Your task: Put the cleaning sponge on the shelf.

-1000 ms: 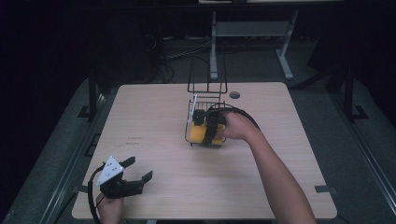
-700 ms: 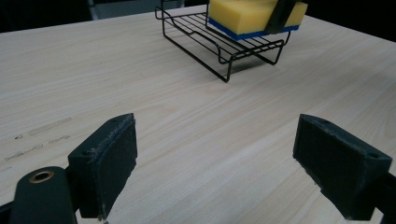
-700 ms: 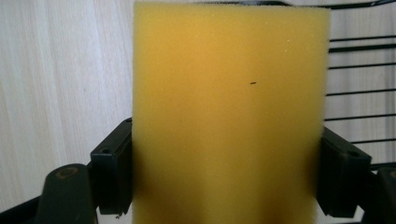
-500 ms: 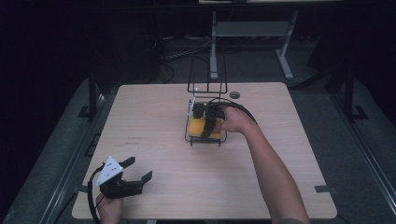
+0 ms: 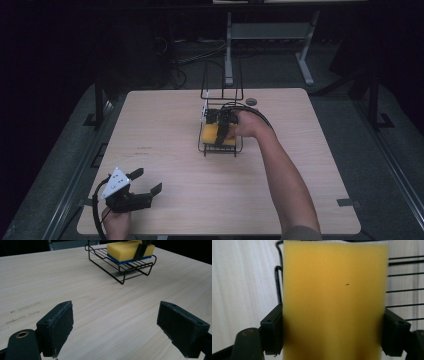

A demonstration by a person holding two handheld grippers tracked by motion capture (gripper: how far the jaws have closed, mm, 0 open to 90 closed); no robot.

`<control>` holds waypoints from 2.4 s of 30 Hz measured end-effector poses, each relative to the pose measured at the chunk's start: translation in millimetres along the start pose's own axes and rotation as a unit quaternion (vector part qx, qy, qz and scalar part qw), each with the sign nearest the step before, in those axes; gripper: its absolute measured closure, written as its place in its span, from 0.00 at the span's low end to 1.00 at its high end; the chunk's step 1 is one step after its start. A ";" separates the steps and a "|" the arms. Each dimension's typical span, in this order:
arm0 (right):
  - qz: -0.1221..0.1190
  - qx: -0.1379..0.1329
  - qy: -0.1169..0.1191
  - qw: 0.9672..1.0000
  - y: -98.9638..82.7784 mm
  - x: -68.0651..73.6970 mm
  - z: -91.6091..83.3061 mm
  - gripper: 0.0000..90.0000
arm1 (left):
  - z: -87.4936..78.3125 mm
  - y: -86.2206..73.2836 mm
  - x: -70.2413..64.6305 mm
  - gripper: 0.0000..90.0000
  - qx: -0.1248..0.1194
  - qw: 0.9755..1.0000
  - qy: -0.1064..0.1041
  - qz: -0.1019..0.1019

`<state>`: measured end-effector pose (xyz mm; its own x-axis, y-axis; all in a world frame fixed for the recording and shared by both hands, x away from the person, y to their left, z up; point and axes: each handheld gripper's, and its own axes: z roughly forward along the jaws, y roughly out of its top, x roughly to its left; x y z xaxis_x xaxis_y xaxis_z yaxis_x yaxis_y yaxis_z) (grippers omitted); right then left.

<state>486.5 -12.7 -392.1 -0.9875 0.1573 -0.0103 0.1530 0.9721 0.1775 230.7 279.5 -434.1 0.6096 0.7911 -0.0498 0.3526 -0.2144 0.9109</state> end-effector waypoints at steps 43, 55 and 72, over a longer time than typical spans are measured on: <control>-0.019 0.000 -0.032 0.999 -3.9 12.2 -8.3 0.18 | 0.2 1.0 -2.3 0.14 -0.003 1.000 -0.004 0.004; -0.044 0.001 -0.043 0.998 0.8 24.6 -12.6 0.19 | 1.5 1.3 -2.9 0.14 -0.003 1.000 -0.006 0.001; -0.081 0.007 -0.053 0.995 5.0 49.7 -21.9 0.19 | 1.6 1.5 -2.4 0.14 -0.008 1.000 -0.007 -0.003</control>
<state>437.3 -3.8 -370.1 -0.9897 0.0144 -0.1427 -0.0075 0.9885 0.1513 230.8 276.3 -433.4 0.6176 0.7842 -0.0602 0.3450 -0.2013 0.9168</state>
